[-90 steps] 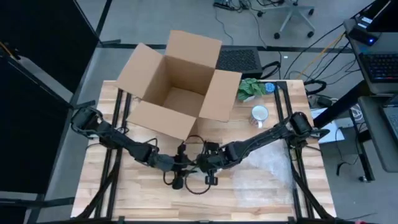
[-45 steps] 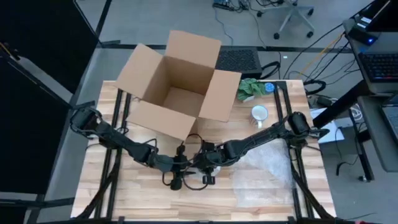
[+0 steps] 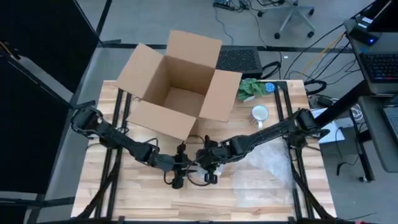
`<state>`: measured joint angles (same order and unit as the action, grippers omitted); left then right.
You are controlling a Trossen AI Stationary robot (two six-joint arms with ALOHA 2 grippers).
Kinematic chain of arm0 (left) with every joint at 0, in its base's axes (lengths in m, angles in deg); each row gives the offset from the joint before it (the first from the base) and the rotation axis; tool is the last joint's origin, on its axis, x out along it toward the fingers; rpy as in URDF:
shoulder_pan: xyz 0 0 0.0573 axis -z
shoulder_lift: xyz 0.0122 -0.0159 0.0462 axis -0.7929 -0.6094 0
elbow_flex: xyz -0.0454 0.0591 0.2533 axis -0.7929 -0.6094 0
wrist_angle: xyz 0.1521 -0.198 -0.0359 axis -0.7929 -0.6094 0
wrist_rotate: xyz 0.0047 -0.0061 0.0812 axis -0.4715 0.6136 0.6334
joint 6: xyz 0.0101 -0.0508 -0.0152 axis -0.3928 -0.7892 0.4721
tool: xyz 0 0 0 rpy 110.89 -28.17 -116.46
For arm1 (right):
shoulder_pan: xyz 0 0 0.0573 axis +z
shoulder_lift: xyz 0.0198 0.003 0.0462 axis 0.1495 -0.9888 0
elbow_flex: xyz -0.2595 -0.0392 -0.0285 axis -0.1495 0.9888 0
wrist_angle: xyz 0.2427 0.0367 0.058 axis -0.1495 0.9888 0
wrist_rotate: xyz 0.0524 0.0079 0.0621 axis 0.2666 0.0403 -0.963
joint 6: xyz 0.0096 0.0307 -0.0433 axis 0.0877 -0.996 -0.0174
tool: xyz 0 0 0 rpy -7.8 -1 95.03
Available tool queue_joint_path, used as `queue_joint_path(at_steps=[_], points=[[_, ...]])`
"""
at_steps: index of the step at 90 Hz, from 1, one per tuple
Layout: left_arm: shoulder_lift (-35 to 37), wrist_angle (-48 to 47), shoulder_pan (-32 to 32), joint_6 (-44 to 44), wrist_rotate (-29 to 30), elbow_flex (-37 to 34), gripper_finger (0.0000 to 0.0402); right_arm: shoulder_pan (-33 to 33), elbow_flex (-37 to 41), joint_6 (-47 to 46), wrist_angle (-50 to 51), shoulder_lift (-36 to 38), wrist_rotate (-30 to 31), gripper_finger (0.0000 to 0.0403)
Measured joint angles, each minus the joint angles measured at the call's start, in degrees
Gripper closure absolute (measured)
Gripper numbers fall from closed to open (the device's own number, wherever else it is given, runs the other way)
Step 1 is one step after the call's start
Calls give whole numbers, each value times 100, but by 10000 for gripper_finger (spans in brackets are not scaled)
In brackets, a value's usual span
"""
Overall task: Wrap mug
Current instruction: Wrap the yellow mug with bubble wrap, then put the wrapped yellow mug into the cardboard box
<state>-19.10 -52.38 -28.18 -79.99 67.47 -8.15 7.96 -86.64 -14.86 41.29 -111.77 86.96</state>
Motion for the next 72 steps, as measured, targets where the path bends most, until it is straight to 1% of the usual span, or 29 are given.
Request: queue_joint_path(at_steps=[7,14,27,39,44,51,56,61,72], points=[[0,0,0,0,-2,0,297,0,0,-34,-16,105,8,394],[0,0,2,-2,-2,0,297,0,0,-33,-28,194,24,376],[0,1,2,-4,-4,0,297,-7,-2,-33,39,349,28,321],[0,-23,4,-8,-4,0,297,-35,-3,-260,566,753,21,261],[0,-24,7,-7,-7,0,297,-36,-4,-470,836,971,-84,240],[0,-26,7,-7,-7,0,297,-4,-13,-873,1181,1278,-343,216],[0,-24,7,-9,-9,0,297,90,-22,-1162,1463,1460,-362,205],[0,-24,7,-9,-9,0,297,269,-22,-1367,1750,1552,-225,198],[0,-24,7,-13,-11,0,297,833,34,-1765,2042,1431,435,196]])
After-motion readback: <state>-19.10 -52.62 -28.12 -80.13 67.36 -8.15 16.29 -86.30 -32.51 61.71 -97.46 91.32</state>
